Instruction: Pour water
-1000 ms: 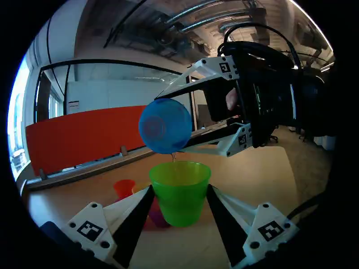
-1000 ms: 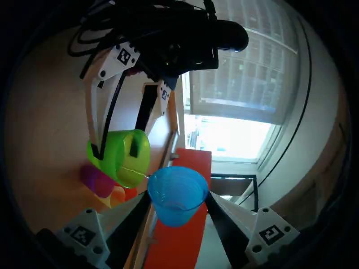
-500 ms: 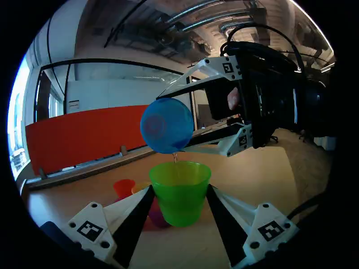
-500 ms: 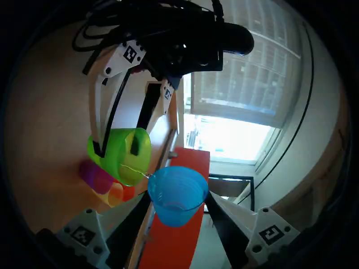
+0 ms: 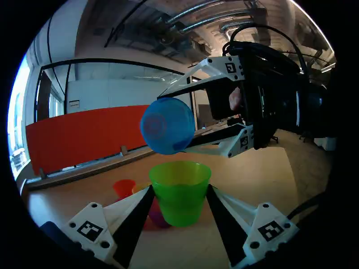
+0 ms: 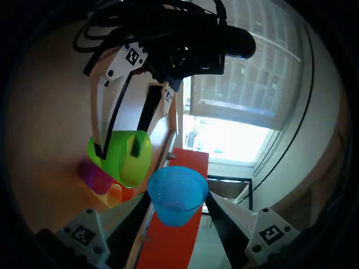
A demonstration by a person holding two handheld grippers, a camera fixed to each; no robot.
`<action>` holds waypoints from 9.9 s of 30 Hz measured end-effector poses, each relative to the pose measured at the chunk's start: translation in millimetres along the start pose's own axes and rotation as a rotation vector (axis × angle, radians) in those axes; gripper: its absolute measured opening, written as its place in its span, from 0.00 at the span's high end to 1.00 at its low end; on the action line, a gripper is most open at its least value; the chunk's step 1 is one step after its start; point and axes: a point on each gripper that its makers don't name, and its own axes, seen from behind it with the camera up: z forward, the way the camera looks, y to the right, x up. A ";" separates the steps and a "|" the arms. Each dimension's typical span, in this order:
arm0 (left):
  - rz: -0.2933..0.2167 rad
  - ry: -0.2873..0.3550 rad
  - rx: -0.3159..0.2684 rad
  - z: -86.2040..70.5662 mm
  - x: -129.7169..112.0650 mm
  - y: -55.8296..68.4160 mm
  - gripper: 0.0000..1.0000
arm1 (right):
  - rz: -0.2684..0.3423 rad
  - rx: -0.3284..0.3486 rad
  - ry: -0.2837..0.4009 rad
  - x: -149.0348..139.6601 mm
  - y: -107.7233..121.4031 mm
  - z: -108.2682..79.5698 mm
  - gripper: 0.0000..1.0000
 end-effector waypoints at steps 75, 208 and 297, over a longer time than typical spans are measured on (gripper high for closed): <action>-0.059 -0.329 0.044 -11.0 -101.0 -49.6 0.17 | 1.596 0.435 -0.351 -61.9 -215.9 -10.6 0.09; -0.064 -0.087 0.665 -174.3 -36.7 -177.1 0.16 | 1.622 -0.607 -0.555 -203.3 -141.7 -158.6 0.07; -0.135 0.077 0.885 -140.8 -74.6 -209.1 0.16 | 1.647 -0.748 -0.608 -208.7 -120.1 -141.5 0.04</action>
